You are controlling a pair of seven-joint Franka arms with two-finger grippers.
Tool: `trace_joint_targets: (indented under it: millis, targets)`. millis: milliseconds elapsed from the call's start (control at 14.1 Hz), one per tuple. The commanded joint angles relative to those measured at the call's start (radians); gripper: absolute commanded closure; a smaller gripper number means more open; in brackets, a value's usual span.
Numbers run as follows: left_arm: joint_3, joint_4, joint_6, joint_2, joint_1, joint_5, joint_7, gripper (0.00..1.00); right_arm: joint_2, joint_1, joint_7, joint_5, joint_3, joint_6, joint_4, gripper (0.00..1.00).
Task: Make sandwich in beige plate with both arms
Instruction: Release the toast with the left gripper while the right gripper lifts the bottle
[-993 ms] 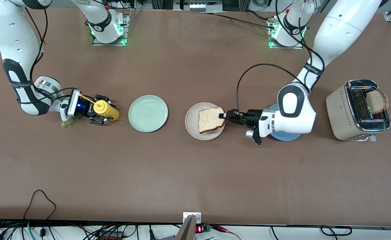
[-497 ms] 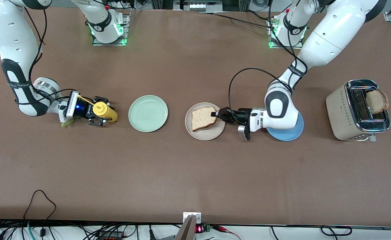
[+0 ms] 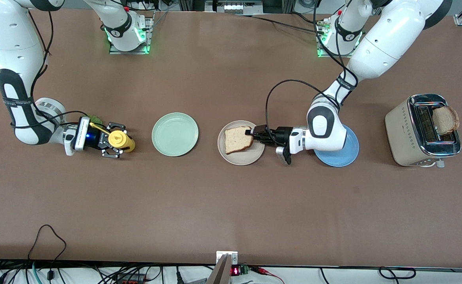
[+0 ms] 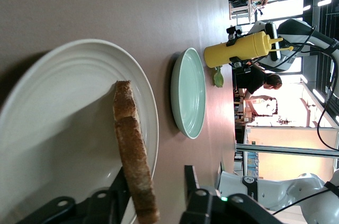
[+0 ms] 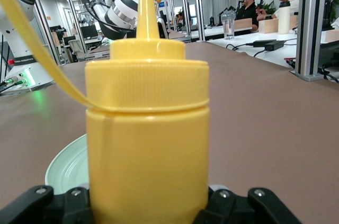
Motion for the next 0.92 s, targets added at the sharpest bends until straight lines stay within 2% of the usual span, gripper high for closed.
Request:
trace_joint_targets:
  millis: [0, 213, 497, 851]
  targets:
    - [0.009, -0.008, 0.000, -0.046, 0.012, 0.081, 0.009, 0.00, -0.007, 0.018, 0.090, -0.039, -0.007, 0.011, 0.058, 0.66]
    - [0.038, -0.008, -0.001, -0.090, 0.012, 0.236, -0.011, 0.00, -0.044, 0.052, 0.174, -0.059, -0.011, 0.067, 0.081, 0.66]
    - [0.072, -0.008, -0.022, -0.148, 0.012, 0.394, -0.088, 0.00, -0.121, 0.119, 0.280, -0.136, -0.009, 0.221, 0.081, 0.65]
    - [0.100, 0.041, -0.194, -0.223, 0.038, 0.768, -0.311, 0.00, -0.177, 0.254, 0.452, -0.266, -0.009, 0.429, 0.117, 0.65]
